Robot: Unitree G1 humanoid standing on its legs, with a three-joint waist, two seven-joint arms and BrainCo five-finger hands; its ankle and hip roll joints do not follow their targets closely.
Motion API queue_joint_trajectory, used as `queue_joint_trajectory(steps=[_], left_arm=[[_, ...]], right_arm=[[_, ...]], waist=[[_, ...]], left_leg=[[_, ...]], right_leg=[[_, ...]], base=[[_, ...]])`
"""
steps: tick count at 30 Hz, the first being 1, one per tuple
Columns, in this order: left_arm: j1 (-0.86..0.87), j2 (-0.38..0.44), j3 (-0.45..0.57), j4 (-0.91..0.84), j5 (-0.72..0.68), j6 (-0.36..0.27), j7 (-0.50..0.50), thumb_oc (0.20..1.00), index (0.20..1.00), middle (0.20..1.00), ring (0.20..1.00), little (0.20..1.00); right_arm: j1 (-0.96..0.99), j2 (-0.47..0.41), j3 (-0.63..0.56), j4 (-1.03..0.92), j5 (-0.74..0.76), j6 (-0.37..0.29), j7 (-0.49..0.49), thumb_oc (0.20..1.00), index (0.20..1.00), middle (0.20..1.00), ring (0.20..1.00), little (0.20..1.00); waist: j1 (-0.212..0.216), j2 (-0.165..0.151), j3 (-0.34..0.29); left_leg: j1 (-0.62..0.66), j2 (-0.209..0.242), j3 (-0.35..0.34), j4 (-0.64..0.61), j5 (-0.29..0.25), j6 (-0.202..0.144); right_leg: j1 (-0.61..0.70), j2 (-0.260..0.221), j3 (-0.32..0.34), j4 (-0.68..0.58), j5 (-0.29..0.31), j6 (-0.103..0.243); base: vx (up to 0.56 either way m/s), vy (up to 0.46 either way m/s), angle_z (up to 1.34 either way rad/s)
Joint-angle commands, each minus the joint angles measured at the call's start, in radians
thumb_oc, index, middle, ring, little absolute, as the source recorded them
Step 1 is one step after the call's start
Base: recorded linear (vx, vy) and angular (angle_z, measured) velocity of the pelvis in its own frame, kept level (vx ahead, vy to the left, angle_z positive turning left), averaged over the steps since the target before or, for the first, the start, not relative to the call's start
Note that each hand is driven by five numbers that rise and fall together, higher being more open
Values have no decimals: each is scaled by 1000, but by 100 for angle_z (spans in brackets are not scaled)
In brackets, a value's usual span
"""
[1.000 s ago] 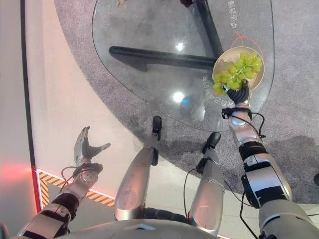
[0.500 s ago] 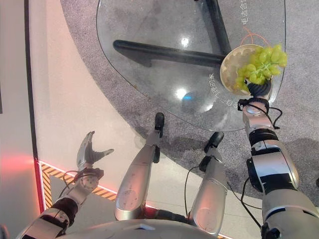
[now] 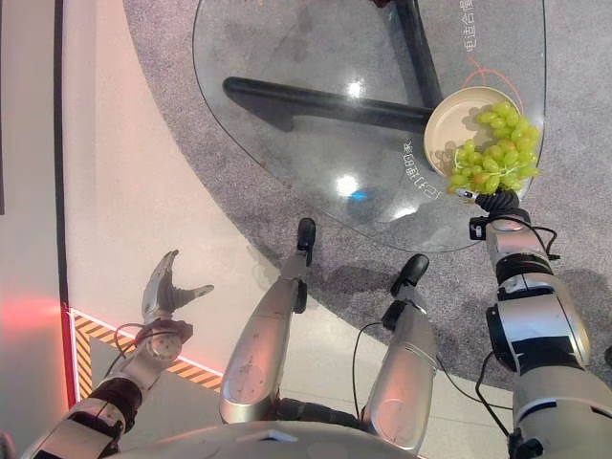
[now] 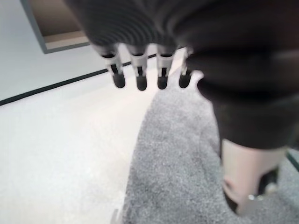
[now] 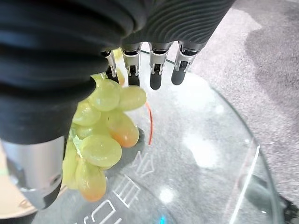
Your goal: Pick up fruits into the plate
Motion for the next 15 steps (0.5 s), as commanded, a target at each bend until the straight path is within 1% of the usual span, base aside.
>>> queue_joint_trajectory(steps=[1,2,4,6,8,9,10,11,12,13,14,15], left_arm=[[71,64,14,-8,-32,24,-12,1000,1000,1000,1000,1000],[73,67,16,-6,-32,25,-14,1000,1000,1000,1000,1000],[72,76,22,2,-35,32,-22,1000,1000,1000,1000,1000],[65,80,24,14,-43,37,-29,1000,1000,1000,1000,1000],[61,79,26,31,-41,38,-30,1000,1000,1000,1000,1000],[57,76,33,45,-37,35,-31,1000,1000,1000,1000,1000],[53,71,44,69,-24,36,-35,1000,1000,1000,1000,1000],[52,69,46,74,-23,38,-36,1000,1000,1000,1000,1000],[47,64,54,85,-22,41,-40,1000,1000,1000,1000,1000],[43,60,59,94,-17,42,-40,1000,1000,1000,1000,1000],[43,53,66,110,-15,46,-43,1000,1000,1000,1000,1000],[45,40,78,127,-11,53,-43,1000,1000,1000,1000,1000]], right_arm=[[6,-121,87,-28,-261,-31,-119,1000,1000,1000,1000,1000],[5,-128,97,-35,-291,-25,-132,1000,1000,1000,1000,1000],[-1,-149,132,-56,-401,-1,-187,1000,1000,1000,1000,1000],[5,-159,155,-74,-476,-13,-249,1000,1000,1000,1000,1000],[14,-161,165,-105,-503,-14,-267,1000,1000,1000,1000,1000],[27,-159,168,-137,-499,-32,-297,1000,1000,1000,1000,1000],[61,-144,155,-188,-485,-39,-300,1000,1000,1000,1000,1000],[69,-140,152,-199,-481,-46,-304,1000,1000,1000,1000,1000],[94,-127,143,-226,-464,-88,-323,1000,1000,1000,1000,1000],[109,-117,135,-240,-461,-110,-331,1000,1000,1000,1000,1000],[149,-95,125,-280,-472,-115,-332,1000,1000,1000,1000,1000],[217,-61,112,-325,-441,-150,-338,1000,1000,1000,1000,1000]], waist=[[10,9,-22],[10,4,-22],[7,-11,-22],[3,-18,-22],[-1,-27,-22],[-6,-36,-22],[-13,-55,-22],[-15,-59,-22],[-20,-68,-22],[-23,-74,-28],[-32,-85,-48],[-49,-100,-85]], left_leg=[[20,-63,15,72,-145,41],[28,-61,15,69,-147,42],[63,-52,20,51,-147,42],[90,-44,22,38,-148,41],[124,-37,24,27,-152,39],[154,-32,27,13,-155,37],[207,-26,34,-6,-160,33],[218,-25,35,-10,-161,32],[245,-21,40,-21,-163,30],[255,-19,41,-27,-160,30],[282,-14,46,-35,-167,27],[312,-4,53,-55,-168,24]], right_leg=[[5,107,-33,82,-84,-51],[14,110,-33,78,-82,-50],[50,120,-34,59,-79,-47],[77,125,-32,47,-78,-45],[108,128,-29,35,-77,-42],[137,131,-26,20,-75,-38],[193,135,-21,-11,-72,-32],[204,136,-19,-17,-71,-31],[232,136,-15,-32,-70,-28],[246,137,-17,-46,-64,-27],[273,137,-11,-61,-67,-23],[306,137,-7,-91,-61,-19]], base=[[-16,-27,9],[-29,-28,10],[-42,-4,5],[-42,16,0],[0,0,0],[-30,5,-3],[-35,5,-4],[-35,20,-6],[-33,31,-6],[-8,52,-7],[43,74,-4],[54,64,-4]])
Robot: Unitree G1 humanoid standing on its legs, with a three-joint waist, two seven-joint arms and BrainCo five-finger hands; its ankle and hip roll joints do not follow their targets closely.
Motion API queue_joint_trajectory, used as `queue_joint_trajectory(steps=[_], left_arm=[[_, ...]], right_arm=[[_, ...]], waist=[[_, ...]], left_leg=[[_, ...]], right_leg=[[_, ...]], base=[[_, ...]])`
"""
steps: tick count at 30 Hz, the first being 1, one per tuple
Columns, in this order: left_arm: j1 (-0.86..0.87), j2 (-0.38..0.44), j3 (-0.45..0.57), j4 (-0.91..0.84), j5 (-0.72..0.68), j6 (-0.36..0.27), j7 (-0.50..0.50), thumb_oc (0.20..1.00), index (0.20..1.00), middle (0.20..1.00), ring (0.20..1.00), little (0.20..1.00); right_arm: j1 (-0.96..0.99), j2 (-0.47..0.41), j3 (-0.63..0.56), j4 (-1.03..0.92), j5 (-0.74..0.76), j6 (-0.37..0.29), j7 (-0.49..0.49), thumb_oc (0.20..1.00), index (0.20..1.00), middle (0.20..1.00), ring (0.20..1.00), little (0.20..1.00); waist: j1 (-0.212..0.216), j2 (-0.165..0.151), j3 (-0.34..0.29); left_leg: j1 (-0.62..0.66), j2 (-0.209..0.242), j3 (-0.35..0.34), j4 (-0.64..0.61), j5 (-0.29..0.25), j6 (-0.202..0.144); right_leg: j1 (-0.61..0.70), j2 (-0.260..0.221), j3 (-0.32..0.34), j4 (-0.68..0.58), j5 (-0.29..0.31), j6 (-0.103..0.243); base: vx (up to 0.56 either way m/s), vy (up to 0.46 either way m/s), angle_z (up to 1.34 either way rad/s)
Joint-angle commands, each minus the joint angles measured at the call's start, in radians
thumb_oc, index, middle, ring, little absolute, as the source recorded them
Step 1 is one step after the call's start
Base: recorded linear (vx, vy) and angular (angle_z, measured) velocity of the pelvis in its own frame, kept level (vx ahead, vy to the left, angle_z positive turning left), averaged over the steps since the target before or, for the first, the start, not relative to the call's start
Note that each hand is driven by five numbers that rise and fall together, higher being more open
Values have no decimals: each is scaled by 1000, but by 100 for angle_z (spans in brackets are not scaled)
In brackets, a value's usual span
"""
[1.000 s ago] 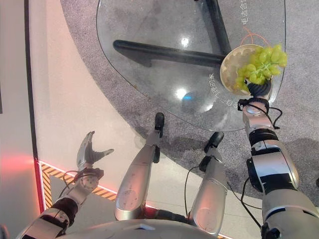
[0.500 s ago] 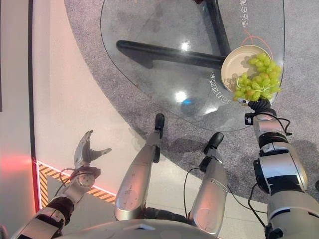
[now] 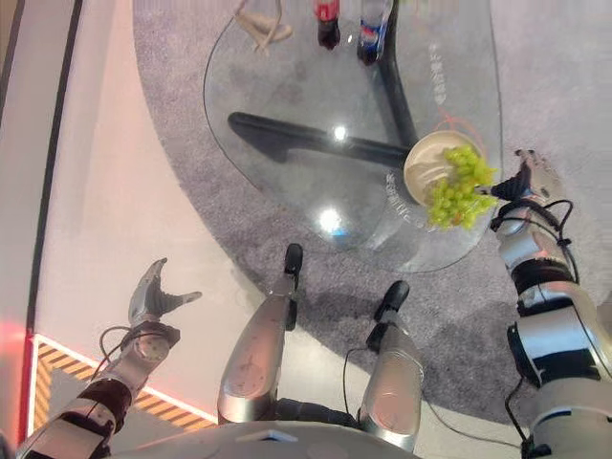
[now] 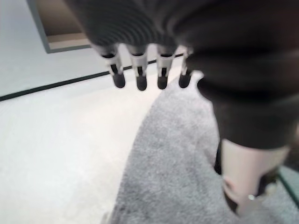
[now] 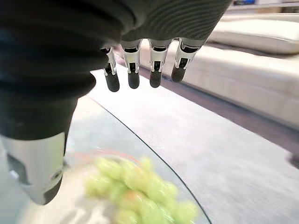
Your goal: Pick up fruits into the plate
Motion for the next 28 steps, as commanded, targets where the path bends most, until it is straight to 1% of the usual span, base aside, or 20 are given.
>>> queue_joint_trajectory(steps=[1,2,3,5,6,7,8,11,14,15,17,18,21,25,28], left_arm=[[45,3,48,69,5,14,10,1000,1000,1000,1000,1000],[47,-4,54,73,8,21,6,1000,1000,1000,1000,1000],[46,-11,57,80,22,50,-7,1000,1000,1000,1000,1000],[47,-30,61,95,21,55,-13,1000,1000,1000,1000,1000],[50,-41,64,95,16,63,-22,1000,1000,1000,1000,1000],[53,-60,63,117,9,60,-32,1000,1000,1000,1000,1000],[53,-60,62,117,9,60,-31,1000,1000,1000,1000,1000],[60,-84,67,165,1,47,-55,1000,1000,1000,1000,1000],[61,-111,64,234,-17,42,-92,1000,1000,1000,1000,1000],[63,-115,64,246,-19,42,-102,1000,1000,1000,1000,1000],[66,-124,66,272,-21,42,-114,1000,1000,1000,1000,1000],[66,-129,65,297,-28,41,-134,1000,1000,1000,1000,1000],[71,-139,69,333,-26,58,-162,1000,1000,1000,1000,1000],[86,-149,77,354,-14,71,-190,1000,1000,1000,1000,1000],[97,-161,81,369,-3,90,-219,1000,1000,1000,1000,1000]], right_arm=[[70,12,3,-62,27,-64,-54,1000,1000,1000,1000,1000],[114,38,-14,-89,49,-80,-54,1000,1000,1000,1000,1000],[170,71,-27,-113,50,-88,-54,1000,1000,1000,1000,1000],[256,117,-45,-127,49,-128,-61,1000,1000,1000,1000,1000],[307,139,-56,-134,75,-130,-56,1000,1000,1000,1000,1000],[382,181,-84,-100,82,-173,-39,1000,1000,1000,1000,1000],[383,181,-84,-100,82,-174,-40,1000,1000,1000,1000,1000],[476,250,-104,-43,100,-189,10,1000,1000,1000,1000,1000],[548,322,-108,44,121,-185,54,1000,1000,1000,1000,1000],[559,330,-110,62,127,-185,61,1000,1000,1000,1000,1000],[579,348,-118,102,133,-178,85,1000,1000,1000,1000,1000],[593,363,-125,155,128,-139,123,1000,1000,1000,1000,1000],[616,392,-138,255,162,-98,172,1000,1000,1000,1000,1000],[627,410,-158,317,152,-79,209,1000,1000,1000,1000,1000],[633,424,-155,374,152,-21,272,1000,1000,1000,1000,1000]], waist=[[-33,-40,-83],[-42,-49,-101],[-55,-60,-127],[-70,-73,-162],[-78,-77,-185],[-92,-80,-219],[-91,-80,-219],[-115,-79,-274],[-142,-73,-326],[-146,-72,-335],[-157,-71,-354],[-168,-67,-366],[-182,-60,-384],[-188,-52,-401],[-189,-46,-416]], left_leg=[[50,-38,57,1,-146,32],[70,-32,65,-11,-147,30],[95,-25,73,-28,-149,27],[124,-12,87,-44,-145,24],[142,-4,97,-48,-146,22],[173,5,112,-63,-147,19],[175,5,112,-64,-147,19],[221,22,141,-85,-144,10],[260,32,165,-98,-145,4],[266,34,169,-98,-145,3],[275,37,178,-93,-150,3],[286,41,186,-90,-154,3],[310,44,193,-89,-162,3],[330,43,195,-97,-167,2],[342,42,192,-102,-169,1]], right_leg=[[-5,76,19,64,-80,-13],[15,75,22,47,-77,-9],[41,76,27,25,-73,-5],[71,70,33,0,-62,3],[88,65,31,-11,-57,8],[113,59,33,-31,-48,16],[114,60,34,-32,-48,16],[154,47,33,-63,-35,27],[187,40,41,-87,-31,32],[193,39,44,-89,-32,32],[201,39,53,-91,-34,32],[208,38,61,-89,-38,32],[230,40,74,-99,-41,33],[248,43,83,-111,-42,33],[258,44,87,-119,-43,32]], base=[[47,54,-8],[40,22,-18],[59,25,-19],[50,19,-16],[62,43,-17],[56,39,-15],[50,42,-19],[48,48,-18],[74,55,-23],[92,42,-26],[77,28,-11],[75,26,-14],[79,20,-20],[60,20,-12],[51,14,-12]])
